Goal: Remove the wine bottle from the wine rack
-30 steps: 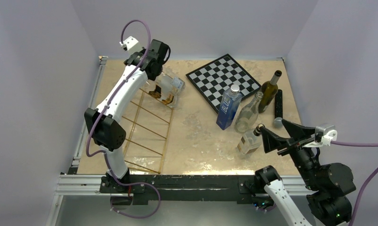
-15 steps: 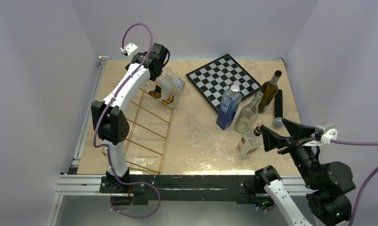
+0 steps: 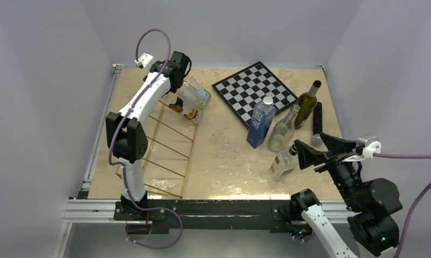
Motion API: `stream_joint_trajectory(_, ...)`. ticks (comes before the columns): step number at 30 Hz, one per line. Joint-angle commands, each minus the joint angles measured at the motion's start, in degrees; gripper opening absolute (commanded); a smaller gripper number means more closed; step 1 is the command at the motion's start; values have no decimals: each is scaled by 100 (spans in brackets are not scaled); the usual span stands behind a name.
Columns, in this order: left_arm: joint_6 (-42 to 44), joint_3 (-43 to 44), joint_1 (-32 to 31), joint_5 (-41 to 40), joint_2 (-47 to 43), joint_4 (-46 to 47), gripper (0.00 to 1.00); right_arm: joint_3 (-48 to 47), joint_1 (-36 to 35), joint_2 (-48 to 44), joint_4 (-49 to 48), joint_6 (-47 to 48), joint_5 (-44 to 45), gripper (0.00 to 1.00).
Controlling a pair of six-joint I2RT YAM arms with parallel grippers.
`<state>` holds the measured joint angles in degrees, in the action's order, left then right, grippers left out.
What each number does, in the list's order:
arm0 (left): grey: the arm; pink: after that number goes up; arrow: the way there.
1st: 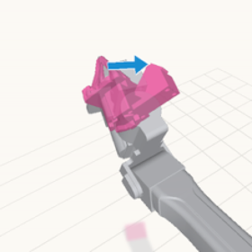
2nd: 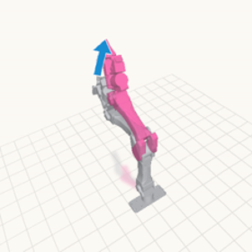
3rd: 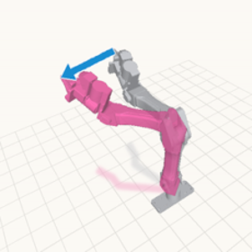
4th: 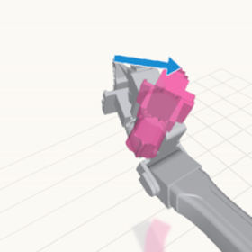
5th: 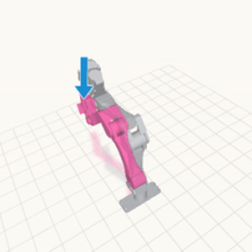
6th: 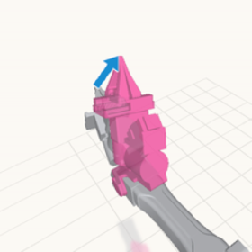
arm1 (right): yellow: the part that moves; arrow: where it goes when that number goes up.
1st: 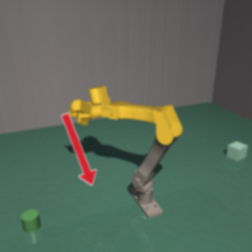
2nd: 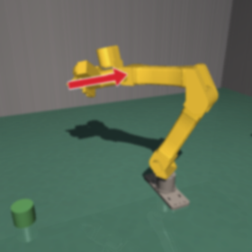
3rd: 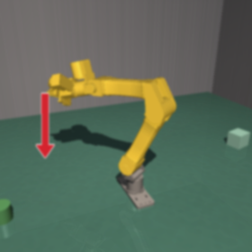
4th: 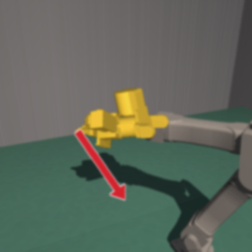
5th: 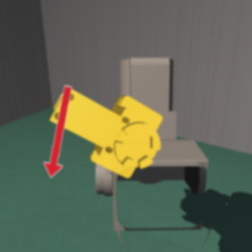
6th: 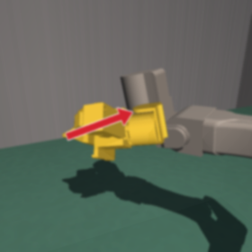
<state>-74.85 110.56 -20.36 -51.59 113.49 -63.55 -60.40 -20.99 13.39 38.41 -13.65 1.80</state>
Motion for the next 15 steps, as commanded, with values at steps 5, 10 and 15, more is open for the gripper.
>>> stream_joint_trajectory(5, 51, -216, 76, -58, -238, 46, 7, -98, -27, 163, -289, 6, -119, 99)
stream_joint_trajectory(10, 62, -251, 68, 70, -424, 153, 0, -79, -24, 194, -333, -35, -152, 99)
stream_joint_trajectory(15, 213, -254, 20, 110, -625, 335, 0, -86, -28, 236, -332, -33, -153, 99)
